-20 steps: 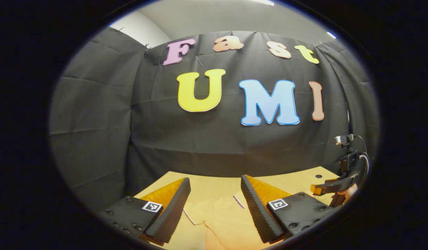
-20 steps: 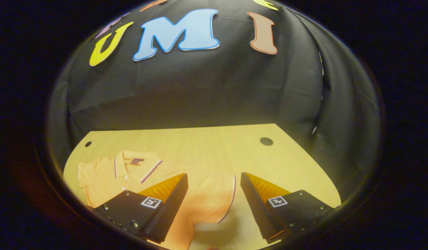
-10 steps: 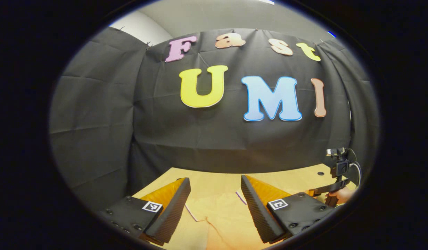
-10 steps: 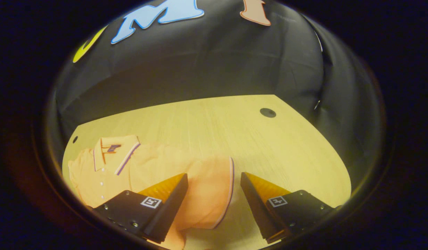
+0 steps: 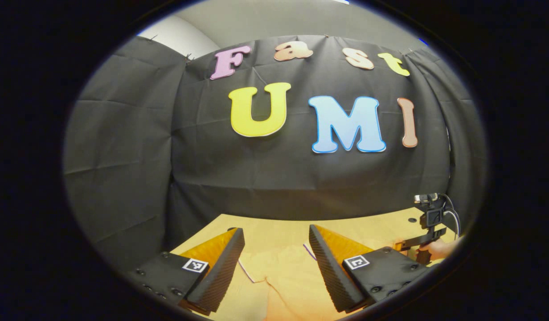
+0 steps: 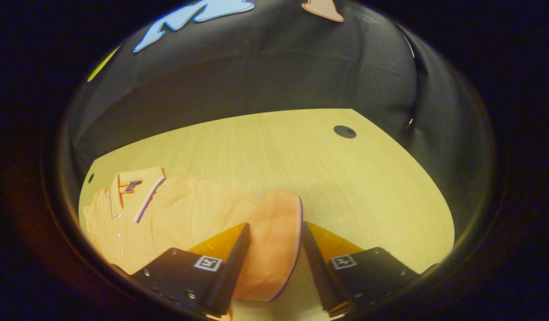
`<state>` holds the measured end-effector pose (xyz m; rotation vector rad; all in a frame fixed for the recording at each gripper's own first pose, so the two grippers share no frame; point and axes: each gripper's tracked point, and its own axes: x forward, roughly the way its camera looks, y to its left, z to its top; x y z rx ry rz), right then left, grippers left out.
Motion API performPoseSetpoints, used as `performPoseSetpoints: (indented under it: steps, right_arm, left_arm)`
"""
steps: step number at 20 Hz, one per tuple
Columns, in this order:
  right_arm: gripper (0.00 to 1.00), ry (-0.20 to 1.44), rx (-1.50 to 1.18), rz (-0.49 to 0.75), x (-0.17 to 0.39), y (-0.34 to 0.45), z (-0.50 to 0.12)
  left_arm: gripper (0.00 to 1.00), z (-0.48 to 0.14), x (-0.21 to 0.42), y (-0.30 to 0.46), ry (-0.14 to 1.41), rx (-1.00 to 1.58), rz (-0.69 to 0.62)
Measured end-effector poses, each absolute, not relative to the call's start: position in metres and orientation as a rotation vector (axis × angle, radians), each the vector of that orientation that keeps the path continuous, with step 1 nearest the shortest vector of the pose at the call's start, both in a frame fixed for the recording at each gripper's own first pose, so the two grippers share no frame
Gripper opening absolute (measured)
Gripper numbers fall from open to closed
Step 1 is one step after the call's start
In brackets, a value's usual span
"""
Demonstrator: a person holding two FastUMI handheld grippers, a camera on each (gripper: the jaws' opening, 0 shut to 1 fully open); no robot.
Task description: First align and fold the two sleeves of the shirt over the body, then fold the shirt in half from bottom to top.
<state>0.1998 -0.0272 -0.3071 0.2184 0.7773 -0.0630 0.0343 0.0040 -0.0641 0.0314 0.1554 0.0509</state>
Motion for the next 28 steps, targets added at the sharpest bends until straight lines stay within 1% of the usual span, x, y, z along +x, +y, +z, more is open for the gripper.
performPoseSetpoints:
  steps: [1, 3, 4, 5, 6, 7, 8, 9, 10, 11, 12, 13, 16, 17, 21, 25, 28]
  right_arm:
    - [0.6, 0.776, 0.219, -0.063, 0.2, -0.027, -0.307]
    - [0.59, 0.778, 0.228, -0.054, 0.199, -0.027, -0.305]
    - [0.29, 0.776, 0.231, -0.049, 0.2, -0.025, -0.305]
    - [0.3, 0.77, 0.224, -0.034, 0.2, -0.024, -0.305]
    - [0.18, 0.775, 0.233, -0.038, 0.199, -0.023, -0.303]
    - [0.05, 0.772, 0.242, -0.028, 0.2, -0.02, -0.304]
    - [0.06, 0.769, 0.236, -0.016, 0.2, -0.018, -0.305]
    - [0.06, 0.755, 0.213, -0.012, 0.204, -0.019, -0.306]
    - [0.0, 0.747, 0.188, -0.001, 0.204, -0.019, -0.304]
    - [0.0, 0.735, 0.158, 0.009, 0.201, -0.019, -0.298]
    - [0.0, 0.722, 0.133, 0.015, 0.2, -0.019, -0.293]
    - [0.0, 0.702, 0.117, 0.027, 0.2, -0.017, -0.285]
    - [0.0, 0.649, 0.076, 0.065, 0.193, -0.005, -0.258]
    - [0.0, 0.633, 0.065, 0.085, 0.192, 0.003, -0.252]
    - [0.0, 0.591, -0.001, 0.169, 0.187, 0.036, -0.228]
    - [0.0, 0.569, -0.07, 0.258, 0.181, 0.068, -0.222]
    - [0.0, 0.587, -0.104, 0.303, 0.174, 0.086, -0.228]
  left_arm:
    - [0.95, -0.064, 0.035, 0.004, 0.154, 0.033, 0.051]
    - [0.95, -0.062, 0.033, 0.002, 0.149, 0.036, 0.049]
    - [0.97, -0.061, 0.032, 0.002, 0.146, 0.037, 0.049]
    - [0.97, -0.06, 0.031, 0.001, 0.144, 0.036, 0.048]
    - [0.95, -0.06, 0.029, 0.001, 0.146, 0.034, 0.048]
    - [0.95, -0.059, 0.029, 0.0, 0.147, 0.033, 0.048]
    - [0.95, -0.061, 0.027, 0.0, 0.148, 0.029, 0.049]
    - [0.97, -0.061, 0.026, 0.0, 0.151, 0.024, 0.048]
    - [0.95, -0.061, 0.025, 0.001, 0.152, 0.022, 0.05]
    - [0.97, -0.061, 0.024, 0.002, 0.15, 0.02, 0.05]
    - [0.97, -0.06, 0.022, 0.001, 0.148, 0.018, 0.051]
    - [0.95, -0.059, 0.021, 0.001, 0.147, 0.017, 0.054]
    - [0.95, -0.061, 0.016, 0.003, 0.145, 0.004, 0.063]
    - [0.97, -0.061, 0.015, 0.003, 0.145, -0.001, 0.066]
    - [0.97, -0.058, 0.009, 0.007, 0.136, -0.001, 0.08]
    - [0.97, -0.057, 0.001, 0.013, 0.131, 0.003, 0.099]
    - [0.97, -0.059, -0.009, 0.021, 0.134, -0.004, 0.121]
